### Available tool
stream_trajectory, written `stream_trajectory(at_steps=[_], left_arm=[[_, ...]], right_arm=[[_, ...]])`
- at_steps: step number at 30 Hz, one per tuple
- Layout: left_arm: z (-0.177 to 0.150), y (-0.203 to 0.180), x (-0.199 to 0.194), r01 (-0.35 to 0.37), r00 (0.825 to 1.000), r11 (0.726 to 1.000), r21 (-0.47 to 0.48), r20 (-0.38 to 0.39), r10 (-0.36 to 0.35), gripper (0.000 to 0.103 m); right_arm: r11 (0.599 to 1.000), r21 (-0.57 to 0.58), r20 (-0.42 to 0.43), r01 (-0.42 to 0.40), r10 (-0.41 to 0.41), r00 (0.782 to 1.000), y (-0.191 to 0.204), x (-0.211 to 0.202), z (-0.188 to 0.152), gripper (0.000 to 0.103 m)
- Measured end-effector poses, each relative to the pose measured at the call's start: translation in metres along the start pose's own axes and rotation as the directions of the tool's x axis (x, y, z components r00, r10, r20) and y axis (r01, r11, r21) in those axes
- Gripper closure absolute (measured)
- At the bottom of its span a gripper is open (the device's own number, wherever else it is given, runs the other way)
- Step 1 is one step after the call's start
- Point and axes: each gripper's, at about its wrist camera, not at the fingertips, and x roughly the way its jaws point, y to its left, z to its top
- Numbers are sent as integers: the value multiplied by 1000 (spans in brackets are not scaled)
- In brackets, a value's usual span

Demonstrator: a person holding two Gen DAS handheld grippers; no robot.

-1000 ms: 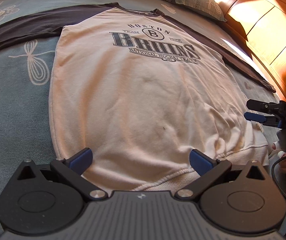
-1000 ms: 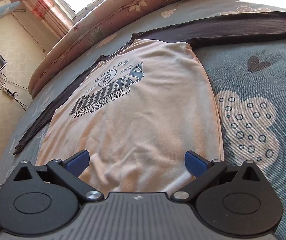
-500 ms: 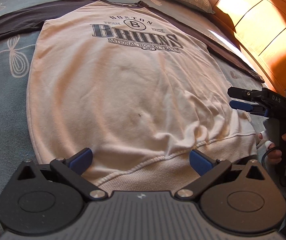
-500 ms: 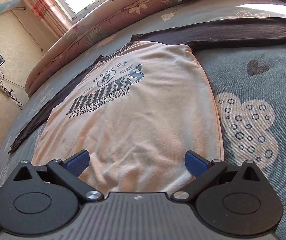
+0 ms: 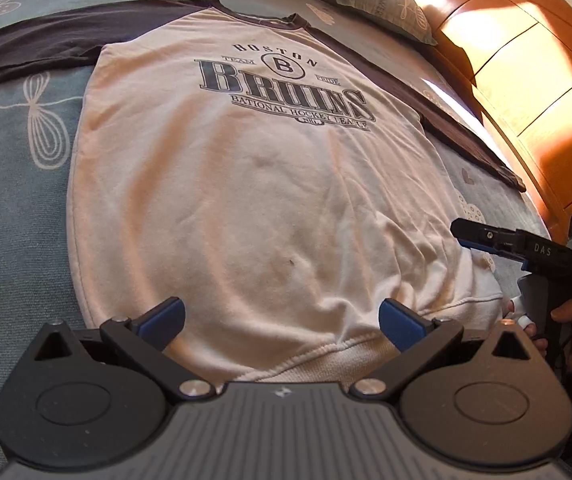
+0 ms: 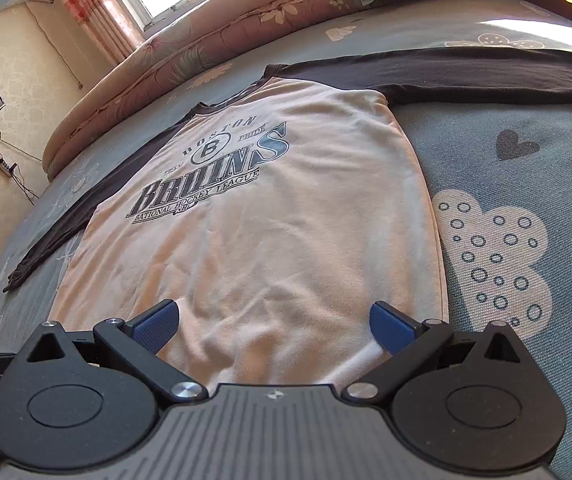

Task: Fold clothes
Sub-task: 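Grasp the brown sleeve cuff with the left gripper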

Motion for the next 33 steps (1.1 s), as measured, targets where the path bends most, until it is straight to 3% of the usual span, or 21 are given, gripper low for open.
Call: stream_trajectory(at_steps=[4,8,12,18,24,25,30,33], left_arm=[[25,65,-37,37,985,979,-199,171,-2,1],[49,130,-74,106,942,918,-381,334,30,1],[70,193,-107,193,880,825,-531,466,94,1],[53,268,-101,245,842,687,-683,502,199,1],[37,344,-96,308,803,519,-797,511,308,1],[37,351,-94,311,798,506,-805,510,321,1],[65,358,-84,252,811,557,-791,486,325,1],[73,367,-84,259,806,542,-799,488,334,1]], right_arm=[[998,-55,-6,31,-31,999,7,2,-1,0],[996,-81,-6,47,-48,999,10,4,-2,0],[993,-96,-4,62,-63,998,12,6,-2,0],[984,-135,8,120,-120,993,21,12,-3,0],[953,-220,23,211,-211,977,35,22,-6,0],[948,-227,25,221,-221,975,36,24,-7,0],[938,-236,43,252,-249,967,38,28,-7,0],[936,-235,52,262,-257,965,38,30,-6,0]])
